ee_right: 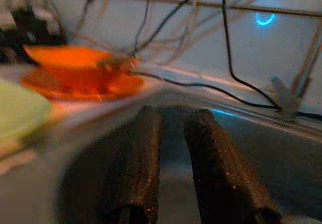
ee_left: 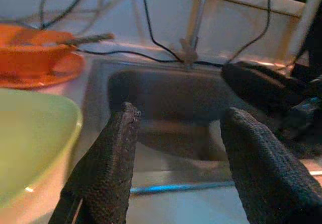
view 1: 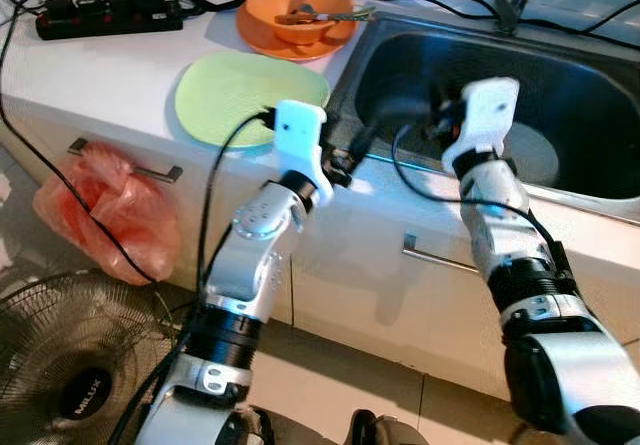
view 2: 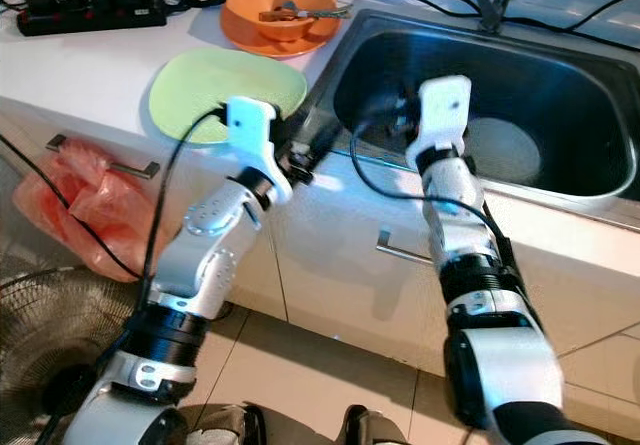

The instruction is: Kitchen organization

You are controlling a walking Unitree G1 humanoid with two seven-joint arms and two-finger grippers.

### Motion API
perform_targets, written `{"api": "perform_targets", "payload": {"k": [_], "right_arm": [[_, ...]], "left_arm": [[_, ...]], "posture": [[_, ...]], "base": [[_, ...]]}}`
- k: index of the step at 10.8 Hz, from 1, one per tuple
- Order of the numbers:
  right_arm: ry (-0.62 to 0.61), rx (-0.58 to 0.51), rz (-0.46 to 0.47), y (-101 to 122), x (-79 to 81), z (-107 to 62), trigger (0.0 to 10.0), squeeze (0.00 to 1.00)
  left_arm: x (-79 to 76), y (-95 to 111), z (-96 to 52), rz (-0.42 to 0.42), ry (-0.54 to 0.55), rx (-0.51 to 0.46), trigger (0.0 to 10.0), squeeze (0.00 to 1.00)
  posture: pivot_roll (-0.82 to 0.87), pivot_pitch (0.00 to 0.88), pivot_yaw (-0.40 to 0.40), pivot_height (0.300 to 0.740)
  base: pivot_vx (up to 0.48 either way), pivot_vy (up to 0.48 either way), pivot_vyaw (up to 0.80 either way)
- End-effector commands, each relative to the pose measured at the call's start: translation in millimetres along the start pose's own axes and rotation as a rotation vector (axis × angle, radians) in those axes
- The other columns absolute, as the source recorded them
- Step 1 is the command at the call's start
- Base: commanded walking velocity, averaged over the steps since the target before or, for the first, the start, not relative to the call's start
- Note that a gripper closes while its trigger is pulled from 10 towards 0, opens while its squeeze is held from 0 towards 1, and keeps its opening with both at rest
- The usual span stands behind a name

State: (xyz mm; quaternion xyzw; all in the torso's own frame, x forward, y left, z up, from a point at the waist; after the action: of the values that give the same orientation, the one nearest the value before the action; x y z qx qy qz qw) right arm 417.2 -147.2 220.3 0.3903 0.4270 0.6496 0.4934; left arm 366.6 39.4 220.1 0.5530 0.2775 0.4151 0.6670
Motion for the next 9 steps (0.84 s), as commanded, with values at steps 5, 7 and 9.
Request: {"api": "perform_targets", "payload": {"k": [5,7,9], "right_arm": [[0.202,0.088,0.297,-13,39.6,-23.0,10.0,0.00],[0.280,0.163,0.353,-25,53.6,-38.7,10.0,0.00],[0.290,0.226,0.372,-37,60.8,-51.6,10.0,0.00]], "left_arm": [[46.7,26,-0.7,0.078,0.167,-0.080,10.0,0.00],[67.8,32,-6.7,0.113,0.228,-0.086,10.0,0.00],[97.6,34,-19.6,0.147,0.319,-0.079,10.0,1.00]], "posture": [[0.05,0.138,-0.039,0.740],[0.05,0.139,-0.037,0.740],[0.05,0.140,-0.036,0.740]], "base": [[0.000,0.000,0.00],[0.000,0.000,0.00],[0.000,0.000,0.00]]}}
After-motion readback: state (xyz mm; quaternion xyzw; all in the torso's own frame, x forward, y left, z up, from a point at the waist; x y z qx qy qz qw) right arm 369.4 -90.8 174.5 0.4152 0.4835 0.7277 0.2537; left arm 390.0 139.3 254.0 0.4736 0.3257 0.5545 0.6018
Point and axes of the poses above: a point about 5 cm out from each wrist's last joint towards the gripper, its own z axis pointing out of the wrist towards the gripper, its own y axis along the axis of the wrist's last joint, x = y × z, the point moved 3 cm from there along z, pointing out of the wrist towards the gripper, and after that the axes turned 9 degrees about z, right-handed, at the moved point
